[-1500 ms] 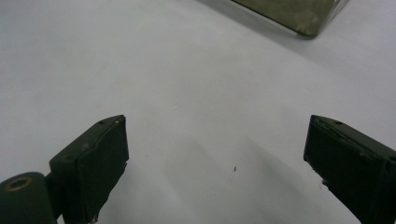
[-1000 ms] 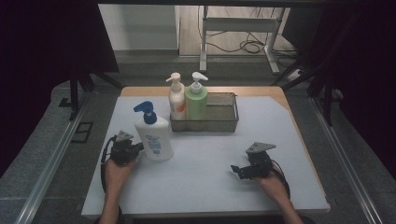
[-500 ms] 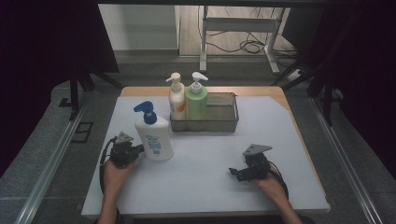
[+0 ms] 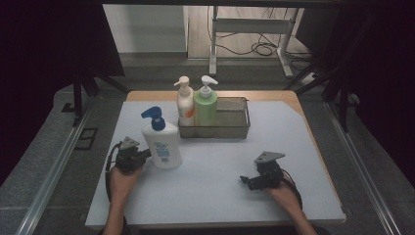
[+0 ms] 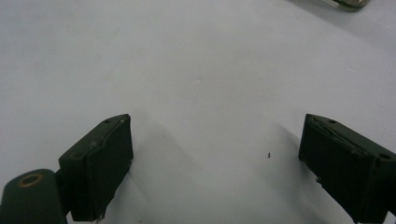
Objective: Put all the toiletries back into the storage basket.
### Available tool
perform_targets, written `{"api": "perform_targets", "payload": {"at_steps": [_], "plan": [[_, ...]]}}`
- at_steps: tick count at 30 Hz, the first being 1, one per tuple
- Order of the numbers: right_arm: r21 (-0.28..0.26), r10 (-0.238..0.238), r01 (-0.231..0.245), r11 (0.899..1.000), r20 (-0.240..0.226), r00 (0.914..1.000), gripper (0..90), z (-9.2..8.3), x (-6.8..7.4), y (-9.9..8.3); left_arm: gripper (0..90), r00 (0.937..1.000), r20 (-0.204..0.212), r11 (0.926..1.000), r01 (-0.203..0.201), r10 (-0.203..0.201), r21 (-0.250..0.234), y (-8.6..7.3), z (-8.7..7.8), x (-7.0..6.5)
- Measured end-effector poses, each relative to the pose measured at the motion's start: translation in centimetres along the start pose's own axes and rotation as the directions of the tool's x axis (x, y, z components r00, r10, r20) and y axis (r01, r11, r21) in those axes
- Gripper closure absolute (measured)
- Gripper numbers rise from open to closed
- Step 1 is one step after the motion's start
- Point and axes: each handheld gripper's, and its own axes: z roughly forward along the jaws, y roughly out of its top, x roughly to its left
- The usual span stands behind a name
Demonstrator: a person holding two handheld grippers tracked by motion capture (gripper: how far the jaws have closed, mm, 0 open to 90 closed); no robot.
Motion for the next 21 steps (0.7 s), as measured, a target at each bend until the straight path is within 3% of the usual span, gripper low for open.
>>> {"api": "perform_targets", "payload": {"at_steps": [21], "plan": [[-0.002, 0.000, 0.000, 1.000, 0.002, 1.0000, 10.8, -0.1, -0.1, -0.1, 89.2, 0.9959, 0.061, 0.9966, -0.070, 0.067, 0.043, -0.1, 0.3, -1.8]]}}
